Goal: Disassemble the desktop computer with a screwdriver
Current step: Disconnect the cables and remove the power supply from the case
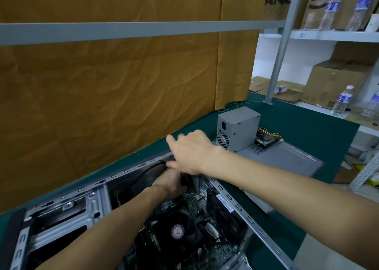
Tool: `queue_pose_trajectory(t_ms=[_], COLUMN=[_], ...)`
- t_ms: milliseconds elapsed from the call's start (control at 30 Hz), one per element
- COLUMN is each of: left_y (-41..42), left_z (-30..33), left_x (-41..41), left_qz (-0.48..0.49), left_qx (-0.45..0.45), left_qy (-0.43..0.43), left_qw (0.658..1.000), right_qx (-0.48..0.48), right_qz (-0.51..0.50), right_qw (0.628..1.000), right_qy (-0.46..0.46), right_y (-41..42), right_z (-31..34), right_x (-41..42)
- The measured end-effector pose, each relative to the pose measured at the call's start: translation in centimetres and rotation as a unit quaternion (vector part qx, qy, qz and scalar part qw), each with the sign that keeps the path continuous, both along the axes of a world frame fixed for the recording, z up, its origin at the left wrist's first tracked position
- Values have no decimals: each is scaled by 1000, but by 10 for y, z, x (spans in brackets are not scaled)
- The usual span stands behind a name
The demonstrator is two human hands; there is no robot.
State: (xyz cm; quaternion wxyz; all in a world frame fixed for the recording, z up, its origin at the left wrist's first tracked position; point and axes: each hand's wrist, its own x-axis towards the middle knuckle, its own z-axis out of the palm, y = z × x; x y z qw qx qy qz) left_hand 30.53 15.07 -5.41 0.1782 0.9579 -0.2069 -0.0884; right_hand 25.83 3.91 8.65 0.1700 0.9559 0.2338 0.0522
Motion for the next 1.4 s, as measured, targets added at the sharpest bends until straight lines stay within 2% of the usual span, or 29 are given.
queue_pose_trajectory(t_ms=[67, 167, 200, 300, 333, 367, 433, 500, 600, 667, 767, 800, 833, 900, 967, 1000, 1100, 1133, 1167, 1267, 1333, 1400], left_y=[1, 1, 1, 0, 0, 0, 0, 1, 1, 1, 0, 0, 0, 0, 1, 1, 1, 1, 1, 0, -1, -1], left_z=[-1, 1, 0, 0, 0, -1, -1, -1, -2, -2, 0, 1, 0, -1, -1, -1, 0, 0, 0, -1, 0, 0], left_x=[1, 0, 0, -1, 0, 0, 0, 0, -1, -1, -2, -2, -2, -2, -2, -2, -3, -3, -3, -3, -3, -4], left_qz=[3, 1, -2, 3, 6, 7, 10, 9, 7, 7, -6, -7, -6, 0, -1, -3, -14, -14, -12, -7, 0, 8], left_qx=[-1, -1, -5, -9, -6, -6, -8, -14, -17, -10, -9, -10, -17, -27, -14, -9, -10, -12, -9, 6, 0, -4], left_qy=[-2, -2, -2, 3, 4, 4, 0, -7, -6, -8, -15, -16, -16, -15, -14, -15, -20, -21, -19, -8, -10, -10], left_qw=[1000, 1000, 1000, 1000, 1000, 1000, 1000, 1000, 1000, 1000, 1000, 1000, 1000, 1000, 1000, 1000, 1000, 1000, 1000, 1000, 1000, 1000], right_qx=[33, 86, 67, -20, -12, 11, 75, 73, -1, 17, 101, 102, 79, -1, -28, -13, 84, 88, 62, -49, -9, 54], right_qz=[11, 3, 1, -9, -3, 2, 4, 5, -16, -3, 24, 29, 26, 1, -1, 7, 30, 29, 17, -30, -14, 1], right_qw=[999, 988, 990, 1000, 999, 1000, 996, 992, 1000, 1000, 989, 987, 991, 1000, 999, 999, 993, 991, 994, 998, 1000, 995], right_qy=[5, 131, 124, -10, -30, -21, 58, 104, 26, -2, 100, 117, 104, 17, -43, -37, 79, 99, 91, -9, 1, 78], right_y=[0, -5, -4, 2, 4, 4, 2, 1, 4, 7, 4, 3, 3, 6, 11, 12, 10, 9, 10, 11, 9, 2], right_z=[-2, 6, 7, 0, -2, -4, 0, 6, 2, -5, 0, 3, 4, 0, -6, -9, 0, 3, 5, 3, 2, 6], right_x=[4, 5, 4, 0, 1, 3, 5, 5, 1, 3, 5, 4, 2, -1, -2, -1, 0, -1, -2, -1, 2, 5])
